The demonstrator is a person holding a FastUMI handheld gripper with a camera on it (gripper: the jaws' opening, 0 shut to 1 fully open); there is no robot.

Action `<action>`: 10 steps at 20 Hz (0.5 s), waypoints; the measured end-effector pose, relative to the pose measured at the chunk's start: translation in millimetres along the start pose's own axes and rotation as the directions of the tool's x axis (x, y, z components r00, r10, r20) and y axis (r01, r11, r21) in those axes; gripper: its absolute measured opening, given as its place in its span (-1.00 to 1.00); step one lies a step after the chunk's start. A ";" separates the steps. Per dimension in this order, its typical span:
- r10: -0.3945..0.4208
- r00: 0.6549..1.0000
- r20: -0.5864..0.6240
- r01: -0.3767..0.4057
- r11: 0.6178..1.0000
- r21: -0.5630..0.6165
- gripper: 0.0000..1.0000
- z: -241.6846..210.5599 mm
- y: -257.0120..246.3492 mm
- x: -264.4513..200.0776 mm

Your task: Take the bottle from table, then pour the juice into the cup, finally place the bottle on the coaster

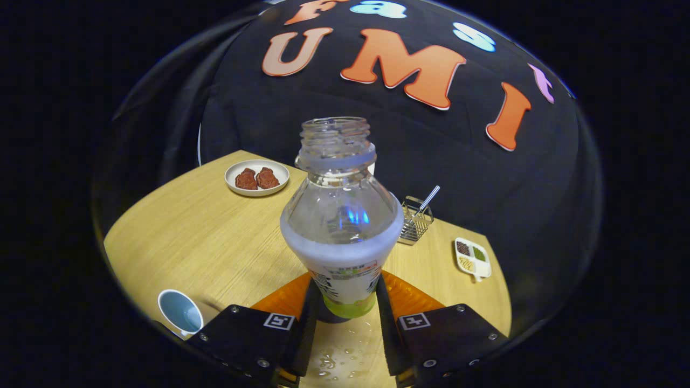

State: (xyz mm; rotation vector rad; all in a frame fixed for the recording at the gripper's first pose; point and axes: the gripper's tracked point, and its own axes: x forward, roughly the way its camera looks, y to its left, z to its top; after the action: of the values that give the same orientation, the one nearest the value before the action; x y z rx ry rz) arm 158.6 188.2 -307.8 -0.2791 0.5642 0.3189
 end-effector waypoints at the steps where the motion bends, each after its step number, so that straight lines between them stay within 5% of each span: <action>1: 0.013 1.000 -0.003 -0.013 0.999 0.045 0.11 -4.9 -1.2 6.3; 10: 0.074 0.996 -0.051 -0.063 0.980 0.191 0.11 -44.3 2.0 48.3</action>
State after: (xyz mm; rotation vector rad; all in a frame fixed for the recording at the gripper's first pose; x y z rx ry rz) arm 175.3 185.4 -371.1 -0.0853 0.6577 0.3220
